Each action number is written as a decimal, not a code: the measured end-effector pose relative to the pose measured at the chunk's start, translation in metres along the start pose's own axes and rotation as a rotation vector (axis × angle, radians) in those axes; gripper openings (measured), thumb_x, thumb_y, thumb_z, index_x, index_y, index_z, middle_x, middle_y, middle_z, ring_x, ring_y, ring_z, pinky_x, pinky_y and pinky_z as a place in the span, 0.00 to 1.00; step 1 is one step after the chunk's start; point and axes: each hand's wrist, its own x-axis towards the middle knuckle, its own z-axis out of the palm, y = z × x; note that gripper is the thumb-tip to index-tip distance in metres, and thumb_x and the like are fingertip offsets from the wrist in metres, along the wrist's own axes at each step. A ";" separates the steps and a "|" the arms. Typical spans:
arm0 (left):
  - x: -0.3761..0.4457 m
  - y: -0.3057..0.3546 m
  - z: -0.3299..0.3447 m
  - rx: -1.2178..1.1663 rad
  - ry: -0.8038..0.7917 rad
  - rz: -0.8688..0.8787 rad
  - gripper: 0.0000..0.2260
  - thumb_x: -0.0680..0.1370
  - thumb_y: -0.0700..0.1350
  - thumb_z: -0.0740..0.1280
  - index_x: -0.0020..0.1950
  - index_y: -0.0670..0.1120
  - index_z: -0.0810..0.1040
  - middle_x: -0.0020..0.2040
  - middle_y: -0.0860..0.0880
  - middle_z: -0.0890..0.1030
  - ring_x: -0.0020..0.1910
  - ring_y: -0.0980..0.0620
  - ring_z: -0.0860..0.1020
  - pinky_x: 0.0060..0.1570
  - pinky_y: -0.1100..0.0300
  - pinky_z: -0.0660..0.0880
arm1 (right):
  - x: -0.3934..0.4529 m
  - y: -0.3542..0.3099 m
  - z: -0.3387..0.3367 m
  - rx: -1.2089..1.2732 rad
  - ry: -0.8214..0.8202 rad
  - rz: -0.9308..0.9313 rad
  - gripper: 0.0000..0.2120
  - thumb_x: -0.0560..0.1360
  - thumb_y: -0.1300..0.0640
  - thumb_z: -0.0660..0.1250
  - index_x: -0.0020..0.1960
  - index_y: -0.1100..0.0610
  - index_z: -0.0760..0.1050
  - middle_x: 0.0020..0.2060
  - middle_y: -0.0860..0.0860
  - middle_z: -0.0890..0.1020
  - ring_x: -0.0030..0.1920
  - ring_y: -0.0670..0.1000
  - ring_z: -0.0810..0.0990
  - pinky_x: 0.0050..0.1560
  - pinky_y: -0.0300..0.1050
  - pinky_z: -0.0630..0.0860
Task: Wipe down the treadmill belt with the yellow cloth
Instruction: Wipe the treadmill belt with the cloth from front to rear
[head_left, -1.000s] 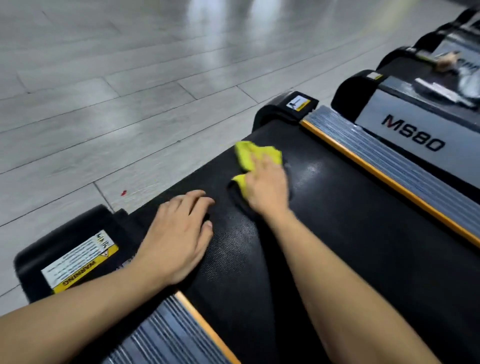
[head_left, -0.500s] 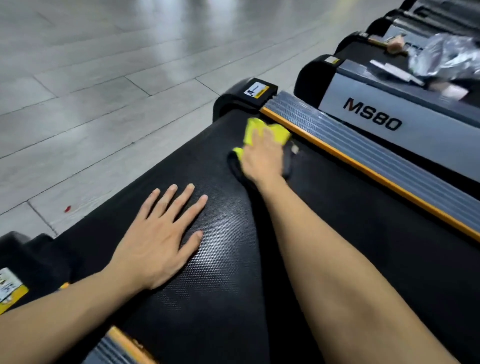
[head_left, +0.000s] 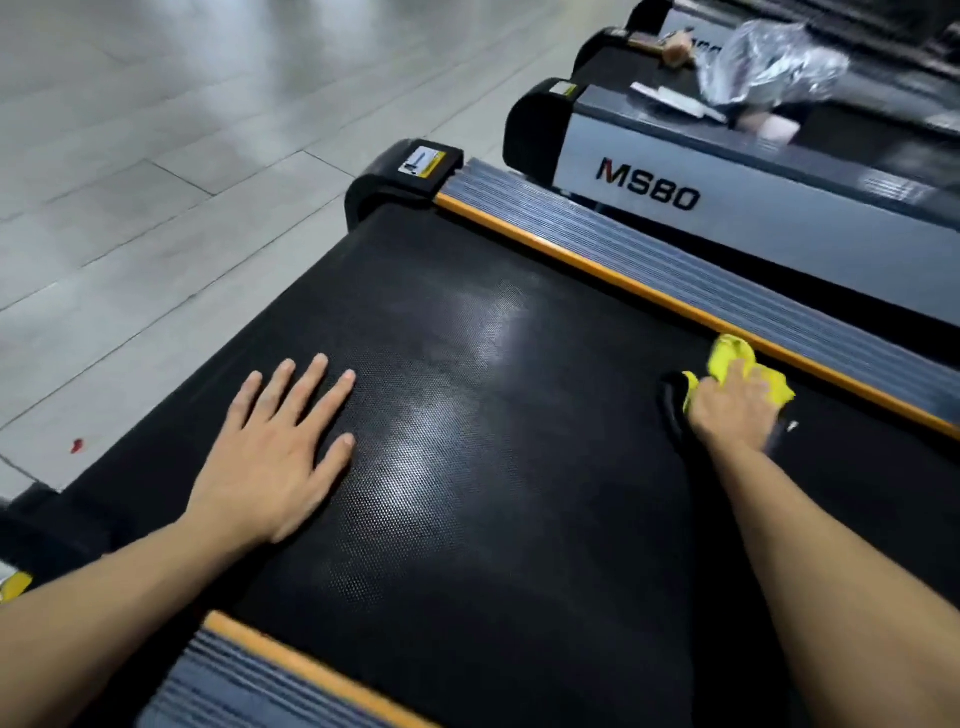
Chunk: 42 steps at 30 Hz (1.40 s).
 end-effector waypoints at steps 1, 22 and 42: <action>0.000 0.001 0.000 -0.009 0.004 0.001 0.30 0.81 0.63 0.45 0.82 0.57 0.52 0.82 0.49 0.56 0.82 0.45 0.53 0.79 0.45 0.48 | -0.005 -0.002 -0.001 0.019 -0.001 0.017 0.27 0.79 0.48 0.53 0.76 0.55 0.62 0.76 0.59 0.63 0.76 0.59 0.60 0.73 0.60 0.58; -0.010 0.013 -0.012 -0.045 -0.044 -0.029 0.28 0.82 0.57 0.49 0.82 0.48 0.57 0.81 0.41 0.58 0.80 0.37 0.57 0.77 0.42 0.52 | -0.161 0.029 -0.038 0.111 -0.036 -0.158 0.28 0.78 0.51 0.54 0.78 0.57 0.62 0.77 0.60 0.63 0.76 0.61 0.61 0.75 0.58 0.57; -0.068 -0.007 -0.047 -0.246 -0.079 -0.142 0.26 0.80 0.53 0.51 0.74 0.42 0.65 0.73 0.35 0.68 0.70 0.33 0.69 0.68 0.38 0.68 | -0.344 -0.139 -0.047 0.178 -0.445 -0.986 0.29 0.83 0.46 0.52 0.81 0.50 0.48 0.81 0.49 0.47 0.80 0.48 0.43 0.79 0.54 0.41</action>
